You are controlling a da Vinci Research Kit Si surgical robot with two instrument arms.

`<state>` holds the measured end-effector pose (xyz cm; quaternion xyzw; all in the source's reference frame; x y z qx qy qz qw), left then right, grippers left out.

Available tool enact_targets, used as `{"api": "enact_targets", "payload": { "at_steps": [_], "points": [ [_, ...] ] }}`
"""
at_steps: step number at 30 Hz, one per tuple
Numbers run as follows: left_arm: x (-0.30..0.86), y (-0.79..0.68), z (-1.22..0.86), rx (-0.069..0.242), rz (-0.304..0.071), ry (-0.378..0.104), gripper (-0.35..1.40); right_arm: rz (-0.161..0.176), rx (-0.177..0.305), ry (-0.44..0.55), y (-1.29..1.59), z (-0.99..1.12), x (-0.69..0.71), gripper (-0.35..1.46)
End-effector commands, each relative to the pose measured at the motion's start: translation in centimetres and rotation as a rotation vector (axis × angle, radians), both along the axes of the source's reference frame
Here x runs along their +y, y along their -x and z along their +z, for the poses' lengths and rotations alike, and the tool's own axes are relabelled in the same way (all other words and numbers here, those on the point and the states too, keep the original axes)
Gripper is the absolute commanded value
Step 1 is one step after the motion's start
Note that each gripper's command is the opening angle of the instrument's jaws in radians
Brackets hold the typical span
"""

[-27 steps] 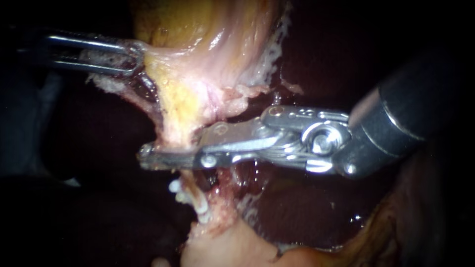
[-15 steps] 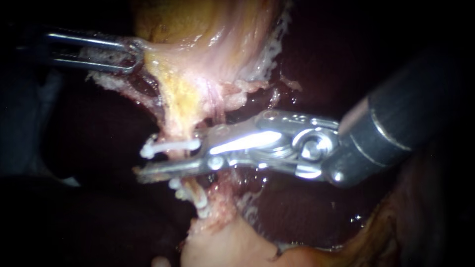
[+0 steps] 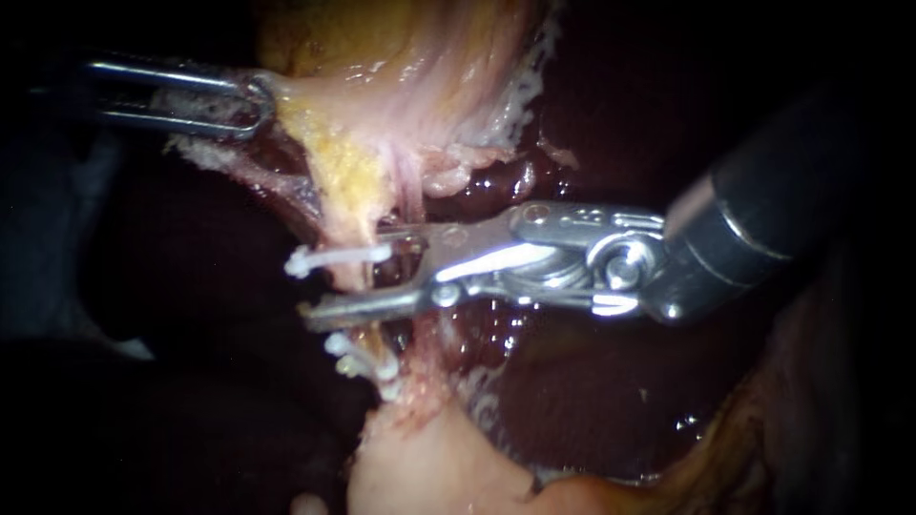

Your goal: Going back third clip left tube

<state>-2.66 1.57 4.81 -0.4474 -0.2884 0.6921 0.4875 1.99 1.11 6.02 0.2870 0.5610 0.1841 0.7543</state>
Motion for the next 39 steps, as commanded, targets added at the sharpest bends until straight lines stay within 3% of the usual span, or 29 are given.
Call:
{"api": "enact_targets", "payload": {
  "at_steps": [1,12,21,29,39],
  "points": [
    [0.00,0.00,0.00,-0.001,0.001,0.000,-0.35,0.000,0.002,0.026,0.06,-0.01,-0.01,0.50],
    [0.00,-0.01,0.00,-0.001,0.001,0.000,-0.35,-0.031,0.022,0.214,0.97,-0.16,-0.13,0.50],
    [0.00,-0.01,0.00,-0.001,0.001,0.001,-0.35,-0.040,0.028,0.280,1.52,-0.35,0.02,0.50],
    [0.00,0.03,0.04,0.000,0.000,0.002,-0.35,-0.047,0.034,0.288,1.66,-0.38,0.03,0.50],
    [-0.07,0.32,0.33,0.002,-0.004,0.015,-0.35,-0.049,0.035,0.289,1.68,-0.38,0.01,0.50]
  ]
}}
